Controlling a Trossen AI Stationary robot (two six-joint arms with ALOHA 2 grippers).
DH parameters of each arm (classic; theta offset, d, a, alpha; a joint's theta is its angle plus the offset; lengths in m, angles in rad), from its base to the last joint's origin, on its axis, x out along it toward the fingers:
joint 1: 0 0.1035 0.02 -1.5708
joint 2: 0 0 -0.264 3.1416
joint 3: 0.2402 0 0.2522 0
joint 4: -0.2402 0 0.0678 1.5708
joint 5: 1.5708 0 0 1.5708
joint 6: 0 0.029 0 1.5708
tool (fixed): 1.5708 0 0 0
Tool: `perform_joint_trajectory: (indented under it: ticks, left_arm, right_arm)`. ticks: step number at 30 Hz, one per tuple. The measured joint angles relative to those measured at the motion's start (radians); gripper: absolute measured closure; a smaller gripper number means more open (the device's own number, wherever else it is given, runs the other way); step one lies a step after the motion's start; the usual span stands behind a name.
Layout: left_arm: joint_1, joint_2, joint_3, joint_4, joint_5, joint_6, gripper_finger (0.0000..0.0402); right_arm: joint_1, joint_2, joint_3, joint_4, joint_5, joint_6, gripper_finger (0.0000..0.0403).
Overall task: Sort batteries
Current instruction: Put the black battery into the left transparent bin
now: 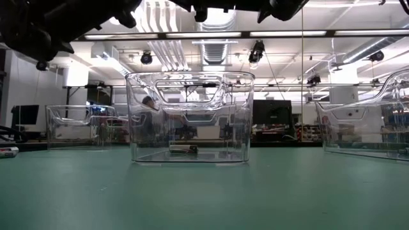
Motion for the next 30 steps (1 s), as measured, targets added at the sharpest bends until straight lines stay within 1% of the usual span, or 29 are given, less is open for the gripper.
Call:
perform_joint_trajectory:
  ticks: [5,7,10,11,17,20,23,27,30]
  left_arm:
    - [0.000,0.000,0.000,0.004,-0.002,-0.004,0.0330]
    - [0.000,0.000,0.000,0.005,-0.017,-0.005,0.0347]
    - [0.000,0.004,0.000,0.010,-0.032,-0.006,0.0385]
    - [0.000,0.006,0.003,0.010,-0.033,-0.008,0.0390]
    - [0.000,0.020,0.016,0.012,-0.035,-0.008,0.0392]
    - [0.000,0.020,0.016,0.010,-0.046,-0.015,0.0396]
    - [0.001,0.018,0.016,-0.006,-0.053,-0.020,0.0398]
    - [0.002,0.006,0.016,-0.010,-0.058,-0.023,0.0399]
    - [0.001,-0.035,0.011,-0.094,-0.126,-0.006,0.0400]
  right_arm:
    - [0.000,0.000,0.000,0.000,0.000,0.000,0.0375]
    - [0.000,0.000,0.000,0.000,0.000,0.000,0.0375]
    - [0.000,0.000,0.000,0.000,0.002,-0.001,0.0375]
    - [0.000,0.000,0.000,0.000,0.002,-0.001,0.0375]
    - [0.000,0.000,0.000,-0.001,0.002,0.006,0.0374]
    - [0.000,0.000,0.000,-0.004,0.003,0.030,0.0364]
    - [0.000,0.000,0.000,-0.018,0.005,0.035,0.0337]
    - [0.000,0.000,0.000,-0.051,0.009,0.065,0.0275]
    - [0.000,-0.001,0.000,-0.087,0.085,0.055,0.0226]
